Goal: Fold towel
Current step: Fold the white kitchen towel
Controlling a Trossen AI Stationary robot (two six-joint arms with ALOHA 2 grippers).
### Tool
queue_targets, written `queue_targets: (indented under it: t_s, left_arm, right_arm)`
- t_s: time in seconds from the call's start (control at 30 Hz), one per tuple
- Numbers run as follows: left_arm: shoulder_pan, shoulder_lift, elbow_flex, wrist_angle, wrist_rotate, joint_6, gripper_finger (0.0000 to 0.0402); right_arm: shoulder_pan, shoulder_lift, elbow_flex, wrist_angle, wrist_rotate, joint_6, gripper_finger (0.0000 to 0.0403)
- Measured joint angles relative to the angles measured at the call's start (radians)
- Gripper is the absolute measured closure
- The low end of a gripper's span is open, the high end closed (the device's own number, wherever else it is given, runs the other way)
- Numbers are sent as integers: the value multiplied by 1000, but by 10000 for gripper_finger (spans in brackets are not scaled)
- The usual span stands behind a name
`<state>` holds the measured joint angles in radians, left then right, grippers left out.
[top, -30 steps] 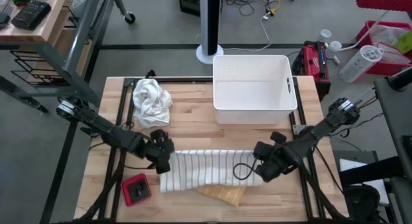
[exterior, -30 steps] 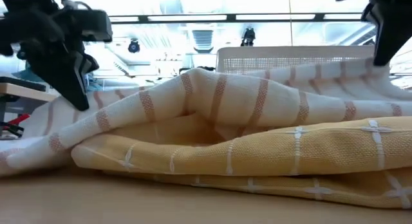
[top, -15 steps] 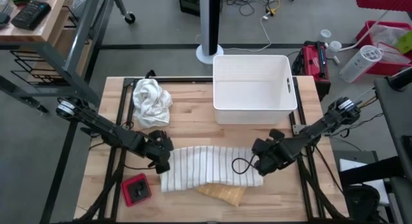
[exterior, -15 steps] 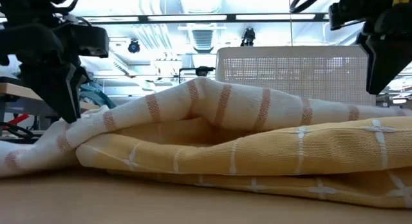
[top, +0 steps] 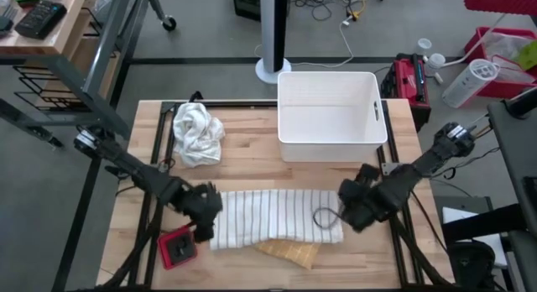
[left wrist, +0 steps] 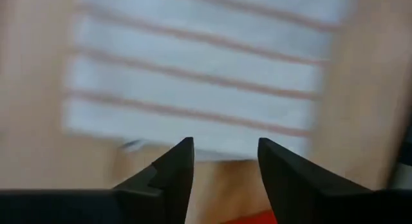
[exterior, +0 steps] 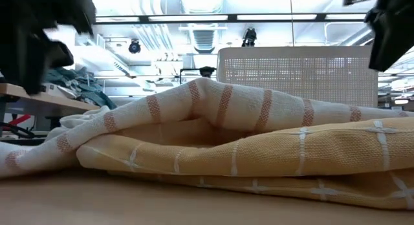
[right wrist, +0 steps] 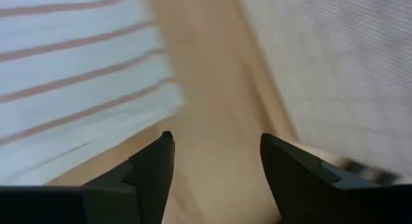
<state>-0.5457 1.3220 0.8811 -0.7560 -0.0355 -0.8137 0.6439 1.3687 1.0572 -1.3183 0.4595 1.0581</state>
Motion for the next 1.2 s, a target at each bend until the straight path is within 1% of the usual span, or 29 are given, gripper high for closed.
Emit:
queue_targets:
  t_s: [0.07,0.13,0.2,0.27,0.37,0.47,0.6,0.7,0.8,0.9,1.0,1.07,1.1,1.2]
  left_arm:
    - [-63,1,1,85,-20,1,246]
    - [-126,10,-2,148,-93,1,254]
    - [-187,33,-10,198,-162,-13,260]
    - [-236,68,-13,251,-218,-35,264]
    - [-273,137,-12,346,-238,-42,266]
    - [-285,229,-3,356,-244,-39,261]
    - [-284,342,22,339,-246,-57,253]
    - [-285,404,52,308,-263,-62,248]
    - [-285,437,111,226,-269,-65,248]
    - [-285,469,140,195,-274,-65,255]
    - [-285,467,143,181,-274,-88,267]
    - [-285,462,135,175,-274,-116,278]
    - [-285,458,130,170,-273,-126,283]
    - [-287,445,125,169,-261,-156,303]
  right_arm:
    - [79,-16,-22,102,-3,-63,181]
    - [167,-22,-52,212,-2,-110,184]
    - [243,-20,-79,297,8,-111,189]
    - [306,-4,-100,372,13,-79,195]
    - [361,33,-114,469,21,-43,203]
    - [373,89,-108,533,43,-58,208]
    - [365,196,-64,542,41,-134,212]
    - [358,283,-31,539,43,-174,213]
    - [342,367,-6,520,58,-176,213]
    - [315,446,12,493,79,-140,213]
    - [289,464,55,447,39,-150,219]
    - [286,462,75,436,34,-140,237]
    - [281,464,75,425,12,-153,250]
    - [265,465,75,427,-85,-183,314]
